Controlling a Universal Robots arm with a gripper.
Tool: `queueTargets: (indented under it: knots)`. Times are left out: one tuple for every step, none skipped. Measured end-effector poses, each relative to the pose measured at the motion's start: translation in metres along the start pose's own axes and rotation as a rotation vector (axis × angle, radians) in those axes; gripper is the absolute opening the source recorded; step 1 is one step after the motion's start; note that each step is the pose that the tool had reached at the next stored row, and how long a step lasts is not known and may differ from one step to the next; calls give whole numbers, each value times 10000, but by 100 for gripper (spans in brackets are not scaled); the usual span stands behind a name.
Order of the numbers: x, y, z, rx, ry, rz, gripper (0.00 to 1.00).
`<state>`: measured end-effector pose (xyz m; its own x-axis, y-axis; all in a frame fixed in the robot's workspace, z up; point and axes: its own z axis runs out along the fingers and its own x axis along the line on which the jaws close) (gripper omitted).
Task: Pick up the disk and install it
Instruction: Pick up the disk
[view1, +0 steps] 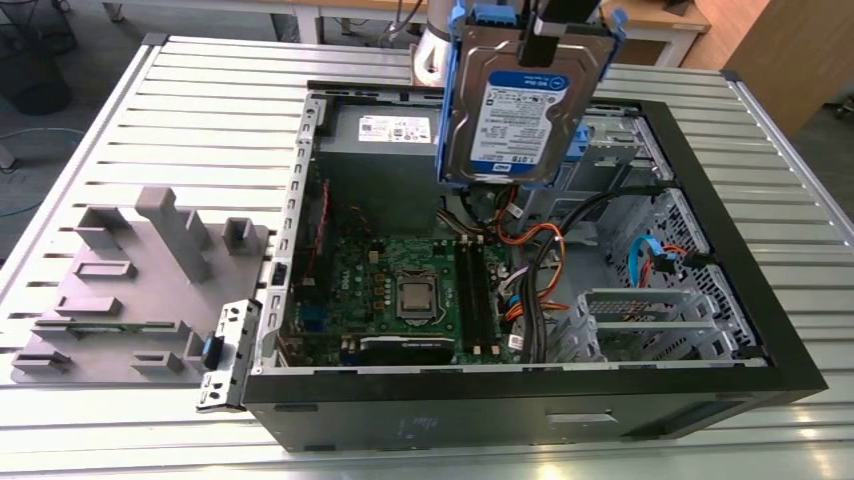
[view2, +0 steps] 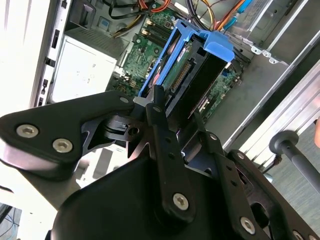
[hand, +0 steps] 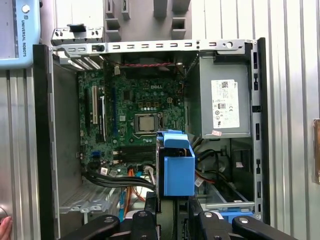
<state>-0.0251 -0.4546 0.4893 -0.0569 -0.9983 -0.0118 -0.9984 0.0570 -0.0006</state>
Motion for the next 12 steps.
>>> queueTargets:
  knots:
    - [7, 0, 0, 0, 0, 0, 35]
    - [15, -1, 0, 0, 0, 0, 35]
    - [22, -1, 0, 0, 1, 0, 35]
    - [30, -2, 0, 0, 1, 0, 35]
    - [38, -2, 0, 1, 1, 0, 35]
    - [46, -3, 0, 0, 1, 0, 35]
    - [54, -3, 0, 1, 1, 0, 35]
    - [62, -4, -1, 0, 2, 0, 35]
    - [71, -4, -1, 0, 2, 0, 35]
    - [80, -5, -1, 1, 1, 0, 35]
    - [89, -5, -1, 0, 2, 0, 35]
    - [98, -6, -1, 0, 2, 0, 35]
